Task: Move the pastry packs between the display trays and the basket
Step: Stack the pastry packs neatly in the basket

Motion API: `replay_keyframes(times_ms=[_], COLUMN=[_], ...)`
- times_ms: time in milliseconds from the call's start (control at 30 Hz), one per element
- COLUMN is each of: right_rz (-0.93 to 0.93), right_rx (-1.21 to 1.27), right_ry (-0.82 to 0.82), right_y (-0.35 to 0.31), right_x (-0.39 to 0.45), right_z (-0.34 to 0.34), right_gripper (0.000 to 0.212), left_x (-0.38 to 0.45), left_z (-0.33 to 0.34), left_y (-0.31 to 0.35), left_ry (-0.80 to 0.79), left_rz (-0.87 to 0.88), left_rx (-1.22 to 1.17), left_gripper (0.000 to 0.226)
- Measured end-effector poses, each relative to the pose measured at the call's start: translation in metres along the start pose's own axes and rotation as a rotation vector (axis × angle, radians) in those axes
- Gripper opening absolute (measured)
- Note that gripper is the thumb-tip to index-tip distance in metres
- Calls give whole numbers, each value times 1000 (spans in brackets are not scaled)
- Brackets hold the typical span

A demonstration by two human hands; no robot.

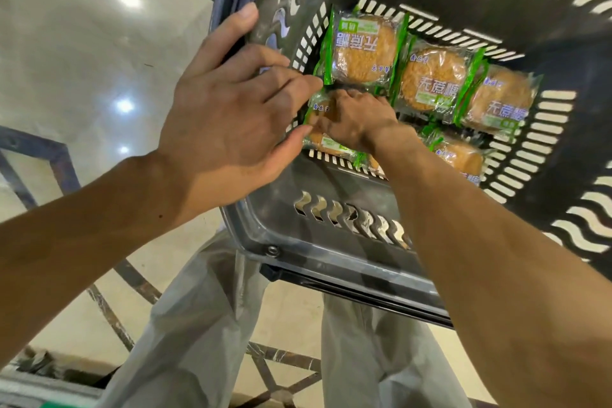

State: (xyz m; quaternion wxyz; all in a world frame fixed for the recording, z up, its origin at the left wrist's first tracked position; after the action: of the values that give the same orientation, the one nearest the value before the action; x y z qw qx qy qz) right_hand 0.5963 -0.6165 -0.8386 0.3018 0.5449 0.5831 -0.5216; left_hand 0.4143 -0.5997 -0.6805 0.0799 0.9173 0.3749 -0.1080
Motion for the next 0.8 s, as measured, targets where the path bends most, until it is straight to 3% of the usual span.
replay_keyframes(times_ms=[200,600,800], right_rz=[38,-62,-111], right_rx=[-27,-113,131], right_ry=[0,114,284], right_y=[-1,-1,5], right_x=[10,-10,-65], right_z=[3,16,14], right_gripper=[83,81,73], left_x=[0,-1,-3], left_z=[3,7,-1], left_y=[0,-2,-3], left_ry=[10,-31,-99], left_rz=[-5,-11,43], left_rx=[-21,0,-65], left_gripper=[38,37,32])
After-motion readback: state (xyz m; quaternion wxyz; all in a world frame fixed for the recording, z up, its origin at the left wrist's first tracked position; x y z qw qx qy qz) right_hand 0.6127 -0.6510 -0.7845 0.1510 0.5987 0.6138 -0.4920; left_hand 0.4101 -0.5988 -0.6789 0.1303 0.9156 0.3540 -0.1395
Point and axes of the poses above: each hand's wrist, its own x-axis towards the middle knuckle, its own z-axis out of the palm, y = z × x, the point moved 1 cm from there along x, towards the middle knuckle, and after that the axes turned 13 degrees about -y, right-handed, at the moved point
